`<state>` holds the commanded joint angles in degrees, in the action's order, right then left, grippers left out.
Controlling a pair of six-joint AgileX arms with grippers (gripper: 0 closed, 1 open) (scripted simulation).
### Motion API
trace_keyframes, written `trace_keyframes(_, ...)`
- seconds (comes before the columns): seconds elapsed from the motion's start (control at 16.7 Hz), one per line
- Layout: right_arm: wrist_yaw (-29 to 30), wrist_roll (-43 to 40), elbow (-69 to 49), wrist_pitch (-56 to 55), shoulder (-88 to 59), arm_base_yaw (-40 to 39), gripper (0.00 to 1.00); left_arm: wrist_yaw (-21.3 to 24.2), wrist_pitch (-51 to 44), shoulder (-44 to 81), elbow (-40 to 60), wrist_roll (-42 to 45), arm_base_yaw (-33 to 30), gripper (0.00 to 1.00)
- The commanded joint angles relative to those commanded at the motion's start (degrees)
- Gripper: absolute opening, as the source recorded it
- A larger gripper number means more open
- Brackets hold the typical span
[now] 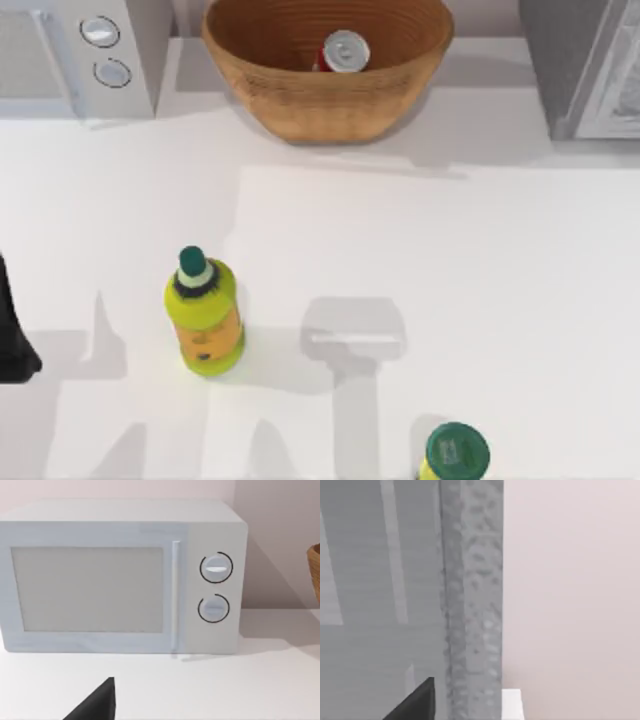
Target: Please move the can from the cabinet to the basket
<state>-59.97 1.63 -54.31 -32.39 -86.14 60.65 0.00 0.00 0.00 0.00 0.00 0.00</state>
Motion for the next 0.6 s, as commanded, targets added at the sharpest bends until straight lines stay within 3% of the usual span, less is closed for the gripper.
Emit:
trace_keyframes(0.36,-0.01,0.02,-27.27,34.21,4.61,0.05,1.00,0.00,0.00,0.00,0.00,0.00,0.00,1.00)
trace_keyframes(0.6,0.56,0.00,-40.40,49.09,7.91,-0.62,1.00,0.00,0.00,0.00,0.00,0.00,0.00,1.00)
